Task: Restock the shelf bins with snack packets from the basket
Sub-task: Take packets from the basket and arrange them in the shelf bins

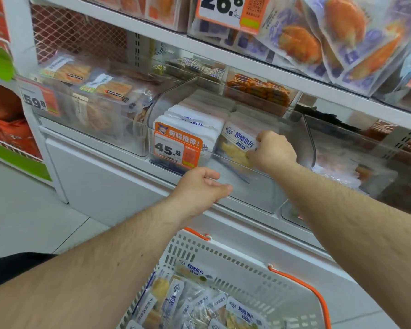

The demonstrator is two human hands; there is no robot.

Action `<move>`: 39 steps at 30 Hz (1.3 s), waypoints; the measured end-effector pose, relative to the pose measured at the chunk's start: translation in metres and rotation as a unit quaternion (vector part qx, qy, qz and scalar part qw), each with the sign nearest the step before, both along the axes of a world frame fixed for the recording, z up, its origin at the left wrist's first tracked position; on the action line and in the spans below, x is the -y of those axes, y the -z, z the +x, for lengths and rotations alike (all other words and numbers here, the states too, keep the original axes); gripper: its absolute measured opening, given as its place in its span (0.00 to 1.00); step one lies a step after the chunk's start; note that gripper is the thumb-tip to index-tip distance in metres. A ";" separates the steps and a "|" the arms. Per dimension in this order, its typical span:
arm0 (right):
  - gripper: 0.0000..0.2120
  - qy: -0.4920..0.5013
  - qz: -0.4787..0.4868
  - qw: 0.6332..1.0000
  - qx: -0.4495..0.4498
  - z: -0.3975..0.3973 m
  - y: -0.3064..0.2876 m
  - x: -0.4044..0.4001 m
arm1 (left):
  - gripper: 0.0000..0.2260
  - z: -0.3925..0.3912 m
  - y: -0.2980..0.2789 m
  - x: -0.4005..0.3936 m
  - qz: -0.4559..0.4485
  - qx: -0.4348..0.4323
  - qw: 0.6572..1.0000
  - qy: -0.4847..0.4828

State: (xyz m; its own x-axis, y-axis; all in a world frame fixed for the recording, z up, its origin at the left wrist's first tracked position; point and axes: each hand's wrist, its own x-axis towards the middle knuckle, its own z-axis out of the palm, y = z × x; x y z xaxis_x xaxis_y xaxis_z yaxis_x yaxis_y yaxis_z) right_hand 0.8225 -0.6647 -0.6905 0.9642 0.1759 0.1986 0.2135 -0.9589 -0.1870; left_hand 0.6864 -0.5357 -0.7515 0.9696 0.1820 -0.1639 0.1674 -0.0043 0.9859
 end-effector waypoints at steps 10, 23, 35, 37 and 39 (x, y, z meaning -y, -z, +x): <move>0.17 0.021 0.018 1.000 0.006 0.003 0.001 0.003 | 0.17 0.001 -0.002 0.005 0.009 -0.015 0.999 0.029; 0.06 -0.187 0.129 0.925 0.304 -0.073 0.008 0.016 | 0.15 -0.008 0.003 0.003 0.107 -0.058 0.990 0.077; 0.03 -0.121 0.240 0.963 0.031 -0.137 0.162 0.033 | 0.19 -0.038 0.042 0.008 0.483 -0.159 0.792 0.338; 0.04 -0.109 0.201 0.970 -0.085 -0.149 0.197 0.035 | 0.17 -0.040 0.051 0.010 0.495 -0.190 0.748 0.399; 0.04 -0.114 0.134 0.962 -0.210 -0.163 0.228 0.033 | 0.15 -0.041 0.058 0.012 0.498 -0.206 0.720 0.438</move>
